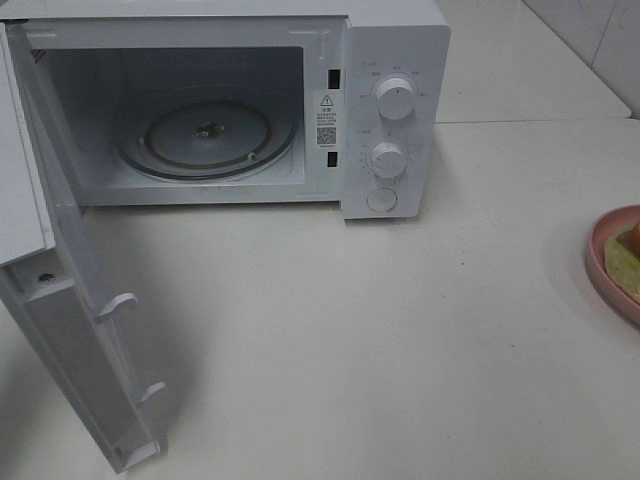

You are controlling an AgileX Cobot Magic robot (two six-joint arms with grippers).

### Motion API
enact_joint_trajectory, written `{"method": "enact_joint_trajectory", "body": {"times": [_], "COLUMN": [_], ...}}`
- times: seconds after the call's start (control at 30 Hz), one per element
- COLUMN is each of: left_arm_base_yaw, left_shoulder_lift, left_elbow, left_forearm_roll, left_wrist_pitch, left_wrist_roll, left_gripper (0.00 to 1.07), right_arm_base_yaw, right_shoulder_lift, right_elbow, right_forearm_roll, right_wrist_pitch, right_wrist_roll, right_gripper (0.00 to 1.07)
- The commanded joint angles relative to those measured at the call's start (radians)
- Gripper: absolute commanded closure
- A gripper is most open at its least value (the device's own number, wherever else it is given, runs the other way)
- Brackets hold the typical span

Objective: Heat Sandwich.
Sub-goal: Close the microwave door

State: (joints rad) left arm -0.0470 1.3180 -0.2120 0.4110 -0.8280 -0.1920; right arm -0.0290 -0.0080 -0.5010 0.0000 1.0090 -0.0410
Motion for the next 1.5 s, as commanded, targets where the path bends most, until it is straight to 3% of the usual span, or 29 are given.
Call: {"method": "enact_joint_trajectory", "body": {"times": [0.03,0.33,0.57,0.63,0.7,0.8,0.87,0.9,1.03,1.3,1.43,1.5], "left_arm_base_yaw": [-0.063,-0.157,-0.251,-0.294,-0.308,-0.376,-0.390,-0.421,-0.476,-0.548,-0.586,-0.619], "left_shoulder_lift": [0.010,0.092,0.153,0.188,0.199,0.251,0.262,0.288,0.328,0.398,0.430,0.446], "left_elbow": [-0.004,-0.042,-0.108,-0.136,-0.144,-0.190,-0.200,-0.228,-0.282,-0.364,-0.411,-0.447], "left_forearm_roll": [-0.087,-0.155,-0.277,-0.380,-0.404,-0.517,-0.551,-0.622,-0.714,-0.783,-0.841,-0.898], "left_wrist_pitch": [-0.002,-0.008,-0.002,-0.003,-0.003,-0.005,-0.008,-0.012,-0.015,-0.029,-0.028,-0.028], "left_wrist_roll": [0.066,0.100,0.177,0.226,0.246,0.341,0.366,0.409,0.462,0.504,0.547,0.600], "left_gripper": [1.07,1.07,1.07,1.07,1.07,1.07,1.07,1.07,1.07,1.07,1.07,1.07], "right_arm_base_yaw": [-0.004,-0.004,-0.004,-0.004,-0.004,-0.004,-0.004,-0.004,-0.004,-0.004,-0.004,-0.004], "right_shoulder_lift": [-0.023,-0.023,-0.023,-0.023,-0.023,-0.023,-0.023,-0.023,-0.023,-0.023,-0.023,-0.023], "right_elbow": [0.001,0.001,0.001,0.001,0.001,0.001,0.001,0.001,0.001,0.001,0.001,0.001], "right_forearm_roll": [0.000,0.000,0.000,0.000,0.000,0.000,0.000,0.000,0.000,0.000,0.000,0.000], "right_wrist_pitch": [-0.012,-0.012,-0.012,-0.012,-0.012,-0.012,-0.012,-0.012,-0.012,-0.012,-0.012,-0.012], "right_wrist_roll": [0.001,0.001,0.001,0.001,0.001,0.001,0.001,0.001,0.001,0.001,0.001,0.001], "right_gripper": [0.32,0.32,0.32,0.32,0.32,0.32,0.32,0.32,0.32,0.32,0.32,0.32]}}
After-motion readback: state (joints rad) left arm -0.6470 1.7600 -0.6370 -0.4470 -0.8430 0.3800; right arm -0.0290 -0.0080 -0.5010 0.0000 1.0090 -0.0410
